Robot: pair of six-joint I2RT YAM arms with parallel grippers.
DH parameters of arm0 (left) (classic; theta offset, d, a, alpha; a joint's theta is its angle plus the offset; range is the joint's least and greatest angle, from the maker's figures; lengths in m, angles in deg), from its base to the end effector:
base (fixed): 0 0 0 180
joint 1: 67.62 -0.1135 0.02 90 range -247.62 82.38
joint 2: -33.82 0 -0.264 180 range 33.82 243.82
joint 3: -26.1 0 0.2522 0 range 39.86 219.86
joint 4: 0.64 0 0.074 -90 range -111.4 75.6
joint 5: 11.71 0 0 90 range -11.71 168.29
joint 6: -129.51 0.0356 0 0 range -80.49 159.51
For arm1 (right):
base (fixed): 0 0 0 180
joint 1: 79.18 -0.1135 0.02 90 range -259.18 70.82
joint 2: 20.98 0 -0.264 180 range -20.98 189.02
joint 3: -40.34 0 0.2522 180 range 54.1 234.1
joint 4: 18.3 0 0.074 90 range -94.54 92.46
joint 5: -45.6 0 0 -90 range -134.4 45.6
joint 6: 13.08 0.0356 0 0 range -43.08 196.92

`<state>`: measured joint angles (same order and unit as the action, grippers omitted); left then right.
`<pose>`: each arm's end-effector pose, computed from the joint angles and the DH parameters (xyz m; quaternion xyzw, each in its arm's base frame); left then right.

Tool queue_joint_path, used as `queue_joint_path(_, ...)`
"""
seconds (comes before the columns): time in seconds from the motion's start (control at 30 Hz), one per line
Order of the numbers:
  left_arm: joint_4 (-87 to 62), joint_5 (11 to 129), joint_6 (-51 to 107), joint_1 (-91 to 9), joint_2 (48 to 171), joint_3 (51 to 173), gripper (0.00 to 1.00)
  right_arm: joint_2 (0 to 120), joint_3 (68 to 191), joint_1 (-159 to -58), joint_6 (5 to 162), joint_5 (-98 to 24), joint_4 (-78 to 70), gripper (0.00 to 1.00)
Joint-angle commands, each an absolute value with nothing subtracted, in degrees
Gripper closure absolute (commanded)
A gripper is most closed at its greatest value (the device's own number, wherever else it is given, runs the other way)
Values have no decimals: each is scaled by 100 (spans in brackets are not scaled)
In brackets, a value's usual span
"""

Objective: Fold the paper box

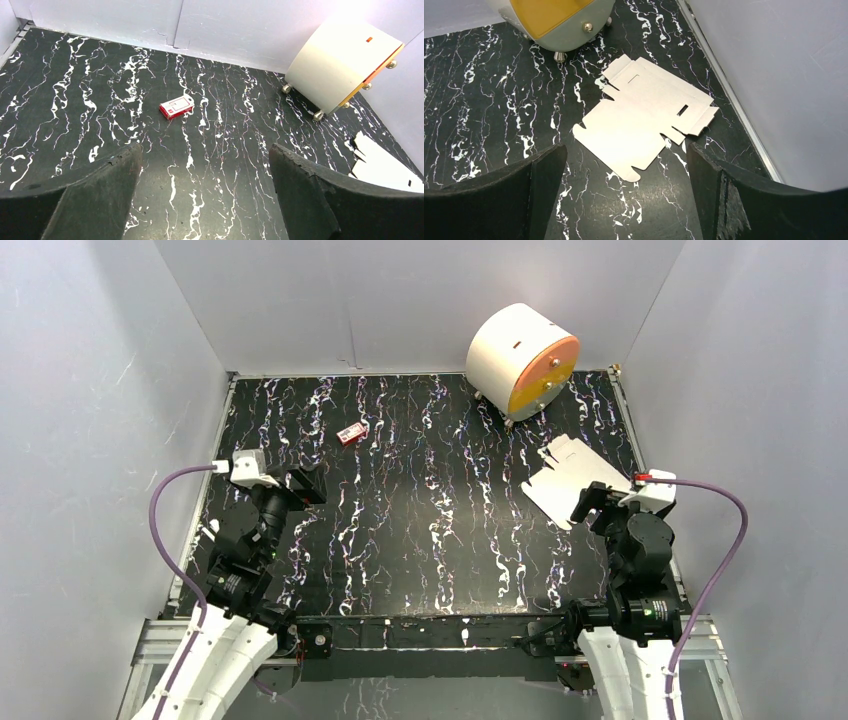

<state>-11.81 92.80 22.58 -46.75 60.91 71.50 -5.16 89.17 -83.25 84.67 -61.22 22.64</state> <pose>0.1265 -0.0387 0.3264 -0.0721 0.6593 -0.1619 0.7307 0.0850 -0.0043 0.3080 0.1199 0.7427 -0.0429 0.6574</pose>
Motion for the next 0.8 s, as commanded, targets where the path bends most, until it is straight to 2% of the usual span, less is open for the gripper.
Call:
queue_joint_path(0.0, -1114, 9276, 2427, -4642, 5934, 7157, 5, -384, 9284, -8289, 8542, -6106, 2189, 2)
queue_joint_path(0.3, -1741, 9879, 2266, -4635, 5613, 7244, 5, 137, 9520, -8287, 8632, -6018, 2474, 2)
queue_joint_path(0.6, -2229, 9343, 2637, -4626, 5429, 7153, 4, 880, 9372, -8286, 9036, -5406, 2237, 1)
queue_joint_path(0.77, -2256, 9123, 2849, -4561, 5358, 7139, 4, 1352, 8936, -8282, 9260, -5754, 1725, 1)
